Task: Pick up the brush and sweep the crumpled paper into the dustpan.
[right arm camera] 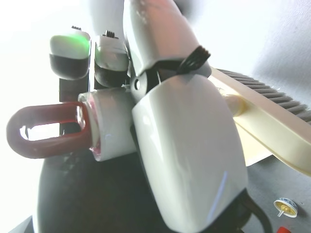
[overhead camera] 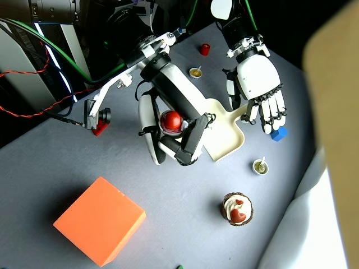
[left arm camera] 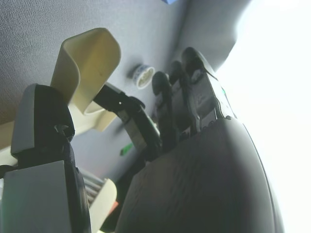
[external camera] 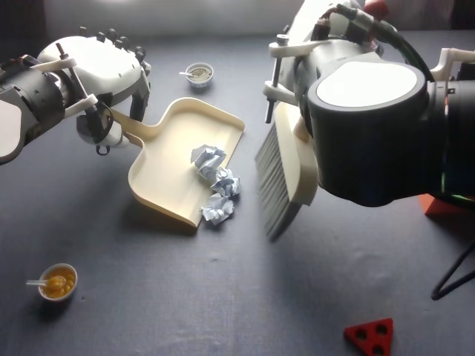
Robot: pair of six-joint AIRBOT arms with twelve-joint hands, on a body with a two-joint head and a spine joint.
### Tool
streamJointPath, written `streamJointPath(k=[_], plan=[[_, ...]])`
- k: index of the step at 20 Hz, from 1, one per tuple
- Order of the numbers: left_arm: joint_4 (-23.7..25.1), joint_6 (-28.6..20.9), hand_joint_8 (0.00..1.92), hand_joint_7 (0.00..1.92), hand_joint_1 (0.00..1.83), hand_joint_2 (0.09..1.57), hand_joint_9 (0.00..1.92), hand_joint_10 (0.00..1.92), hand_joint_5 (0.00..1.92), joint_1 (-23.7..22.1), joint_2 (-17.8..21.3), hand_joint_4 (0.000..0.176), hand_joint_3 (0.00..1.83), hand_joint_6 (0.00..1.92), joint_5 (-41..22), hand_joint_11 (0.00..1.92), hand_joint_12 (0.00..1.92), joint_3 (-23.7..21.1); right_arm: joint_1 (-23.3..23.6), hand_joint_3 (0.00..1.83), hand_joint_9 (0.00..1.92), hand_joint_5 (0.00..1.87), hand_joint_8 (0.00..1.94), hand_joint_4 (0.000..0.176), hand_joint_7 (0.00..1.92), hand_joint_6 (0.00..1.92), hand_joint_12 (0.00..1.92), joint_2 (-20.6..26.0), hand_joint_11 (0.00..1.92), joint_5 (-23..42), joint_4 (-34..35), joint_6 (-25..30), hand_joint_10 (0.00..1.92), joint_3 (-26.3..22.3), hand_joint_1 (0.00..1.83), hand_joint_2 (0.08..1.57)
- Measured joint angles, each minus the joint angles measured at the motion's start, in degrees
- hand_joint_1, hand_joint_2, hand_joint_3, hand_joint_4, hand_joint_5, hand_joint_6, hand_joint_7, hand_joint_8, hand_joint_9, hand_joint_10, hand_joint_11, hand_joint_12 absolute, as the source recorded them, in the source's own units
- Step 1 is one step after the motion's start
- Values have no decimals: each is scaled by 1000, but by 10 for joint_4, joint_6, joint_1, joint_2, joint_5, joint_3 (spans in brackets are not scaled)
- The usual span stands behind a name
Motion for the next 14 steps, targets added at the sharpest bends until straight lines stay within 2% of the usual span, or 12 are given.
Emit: streamJointPath(k=[2, 4, 10, 14], plan=[[0, 0, 0, 332, 1135, 1096, 234, 0, 1027, 0, -8, 0, 1, 900, 1, 142, 267, 6, 3, 5, 1219, 1075, 1941, 176, 1183, 1921, 1921, 9, 1178, 4, -41, 1, 1921, -16, 1681, 1144], [0, 0, 4, 348, 1120, 1097, 237, 2, 1027, 0, -8, 0, 0, 903, 0, 143, 274, 5, 6, 2, 1252, 1093, 1941, 176, 1218, 1921, 1921, 12, 1205, 4, -50, 1, 1921, -17, 1665, 1142], [0, 0, 3, 361, 1124, 1097, 251, 3, 1026, 1, -8, 0, 0, 903, 0, 140, 308, 4, 6, 2, 1262, 1090, 1941, 176, 1219, 1921, 1921, 32, 1210, 0, -50, 2, 1921, -26, 1641, 1145], [0, 0, 2, 346, 1128, 1098, 230, 3, 1025, 1, -8, 0, 0, 905, 0, 130, 325, 4, 6, 3, 1251, 1092, 1941, 176, 1205, 1921, 1921, 20, 1195, -18, -66, 7, 1921, -28, 1638, 1152]])
